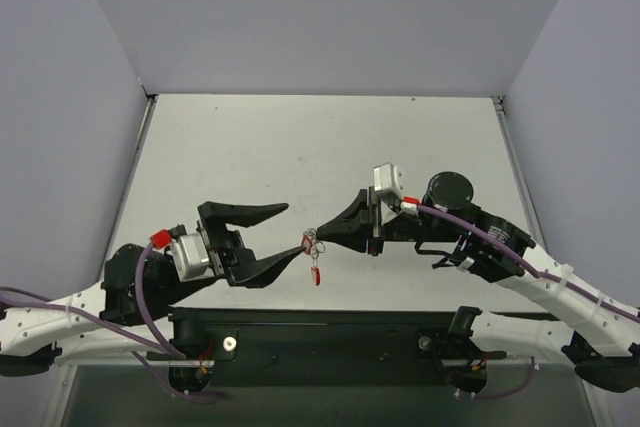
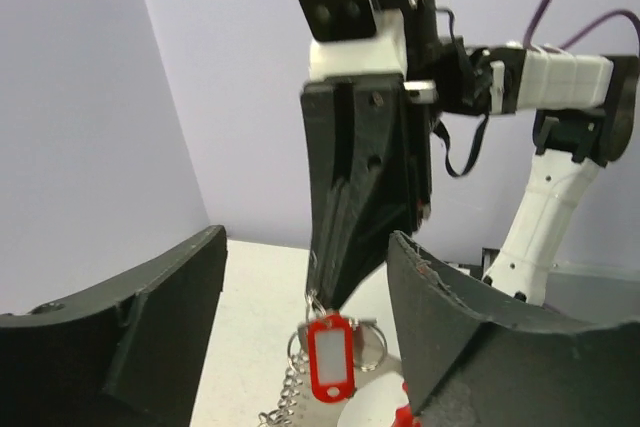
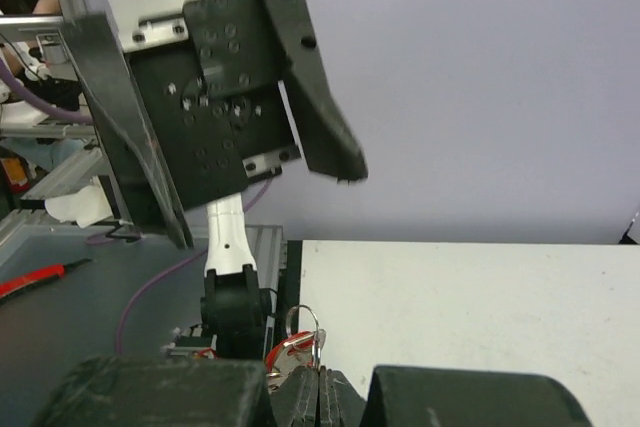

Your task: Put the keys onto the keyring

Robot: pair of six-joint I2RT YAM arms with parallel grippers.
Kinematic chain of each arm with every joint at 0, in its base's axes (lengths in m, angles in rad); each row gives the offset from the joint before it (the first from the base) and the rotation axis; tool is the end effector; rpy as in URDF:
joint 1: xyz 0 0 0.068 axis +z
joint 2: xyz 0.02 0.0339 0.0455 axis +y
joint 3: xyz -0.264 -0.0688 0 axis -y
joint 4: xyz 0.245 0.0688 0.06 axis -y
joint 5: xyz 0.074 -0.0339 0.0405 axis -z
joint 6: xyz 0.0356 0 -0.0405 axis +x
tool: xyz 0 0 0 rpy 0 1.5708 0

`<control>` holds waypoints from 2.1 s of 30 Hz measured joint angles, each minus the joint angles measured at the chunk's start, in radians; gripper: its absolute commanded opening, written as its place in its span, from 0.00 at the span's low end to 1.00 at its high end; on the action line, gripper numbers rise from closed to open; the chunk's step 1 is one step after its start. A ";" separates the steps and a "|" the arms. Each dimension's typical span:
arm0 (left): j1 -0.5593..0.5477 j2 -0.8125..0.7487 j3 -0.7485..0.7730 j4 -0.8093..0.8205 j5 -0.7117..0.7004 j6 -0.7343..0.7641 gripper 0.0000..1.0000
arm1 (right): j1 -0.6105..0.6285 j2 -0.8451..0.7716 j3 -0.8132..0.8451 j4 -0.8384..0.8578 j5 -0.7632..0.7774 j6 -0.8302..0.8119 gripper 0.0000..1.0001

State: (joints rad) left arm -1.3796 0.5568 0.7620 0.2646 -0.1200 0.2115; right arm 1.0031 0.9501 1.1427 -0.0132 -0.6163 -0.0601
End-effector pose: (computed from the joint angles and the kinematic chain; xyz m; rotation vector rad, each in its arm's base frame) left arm 0.0272 -0.1180 0.4112 0.7433 0.8861 -0.9764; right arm 0.0885 0.1770 0.4524 -1.2011 0.9614 1.1896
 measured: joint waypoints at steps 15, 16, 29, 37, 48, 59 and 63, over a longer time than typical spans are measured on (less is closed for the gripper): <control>0.000 0.288 0.539 -0.549 -0.246 -0.411 0.71 | 0.000 0.006 0.006 -0.060 0.034 -0.060 0.00; 0.000 0.299 0.563 -0.589 -0.248 -0.432 0.71 | 0.000 0.006 0.006 -0.064 0.034 -0.063 0.00; 0.190 0.377 0.701 -0.924 -0.086 -0.632 0.63 | 0.000 0.002 0.005 -0.089 0.059 -0.084 0.00; 0.357 0.394 0.619 -0.930 0.140 -0.694 0.64 | 0.000 -0.024 0.005 -0.091 0.071 -0.084 0.00; 0.407 0.372 0.577 -0.895 0.298 -0.721 0.63 | 0.000 -0.026 0.005 -0.108 0.086 -0.088 0.00; 0.407 0.387 0.556 -0.880 0.380 -0.724 0.35 | 0.000 -0.023 0.005 -0.110 0.090 -0.091 0.00; 0.407 0.388 0.553 -0.871 0.389 -0.723 0.19 | 0.000 -0.022 0.005 -0.111 0.093 -0.091 0.00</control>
State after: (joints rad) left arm -0.9730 0.9443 1.3148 -0.6067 0.2687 -0.5114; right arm 1.0031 0.9279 1.1477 -0.1238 -0.5228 -0.1513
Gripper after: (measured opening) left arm 0.288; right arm 0.026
